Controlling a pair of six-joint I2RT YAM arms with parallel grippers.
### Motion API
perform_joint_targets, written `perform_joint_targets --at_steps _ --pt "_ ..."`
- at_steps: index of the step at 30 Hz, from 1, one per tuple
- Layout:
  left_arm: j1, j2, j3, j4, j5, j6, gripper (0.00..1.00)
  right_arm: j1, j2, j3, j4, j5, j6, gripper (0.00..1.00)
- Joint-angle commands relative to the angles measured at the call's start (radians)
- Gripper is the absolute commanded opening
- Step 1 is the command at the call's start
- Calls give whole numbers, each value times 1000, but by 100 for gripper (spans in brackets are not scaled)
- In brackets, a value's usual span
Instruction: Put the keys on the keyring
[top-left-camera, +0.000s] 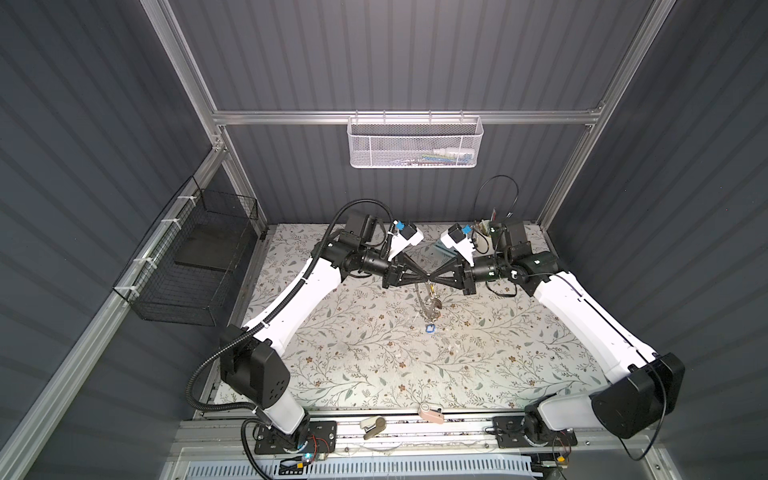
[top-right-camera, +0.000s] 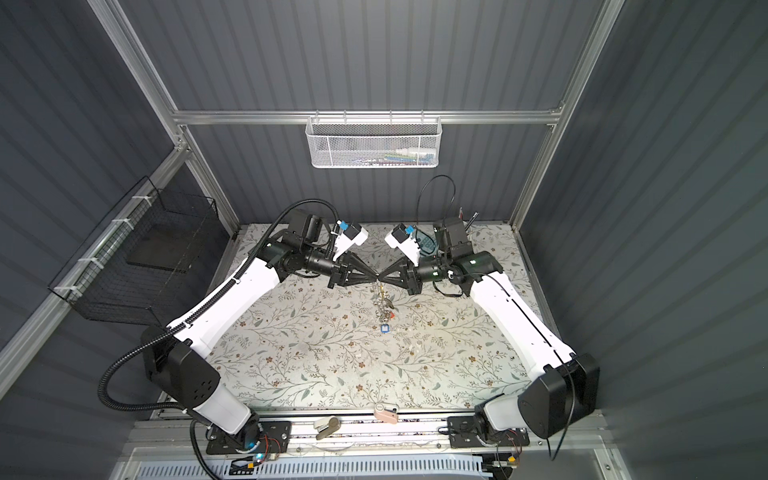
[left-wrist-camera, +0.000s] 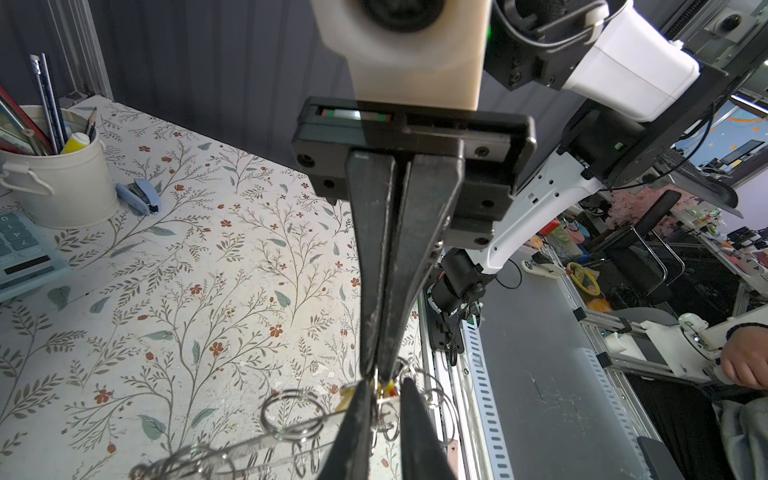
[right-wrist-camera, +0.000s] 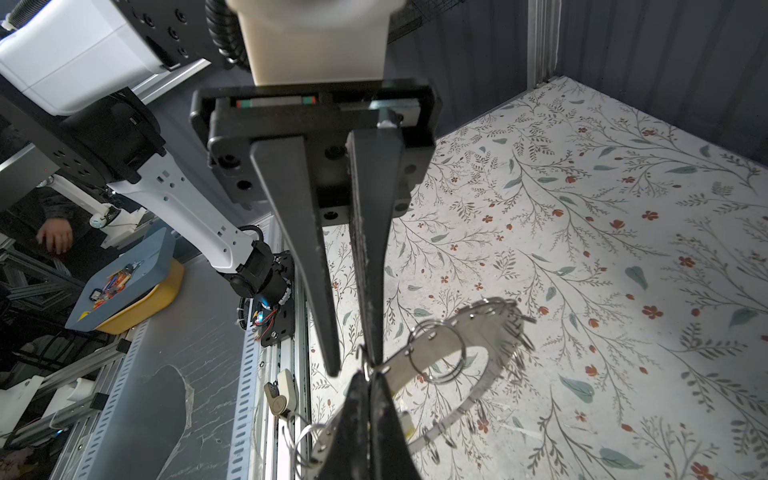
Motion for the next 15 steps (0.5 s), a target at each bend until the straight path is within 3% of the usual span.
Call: perform_joint_targets --at_steps 1,4,8,12,15 --pt "-8 9 32 -21 7 11 10 3 -4 -7 41 -26 5 0" --pt "-8 3 28 -20 -1 9 0 2 -4 -8 42 -28 7 0" --pt "-14 -20 -4 13 -39 -14 0 1 -6 -8 52 -18 17 0" --pt "-14 -71 -75 137 -110 -96 0 -10 -17 -16 75 3 51 25" --pt "-14 -109 -142 307 -103 -208 0 -34 -41 -43 116 -3 94 37"
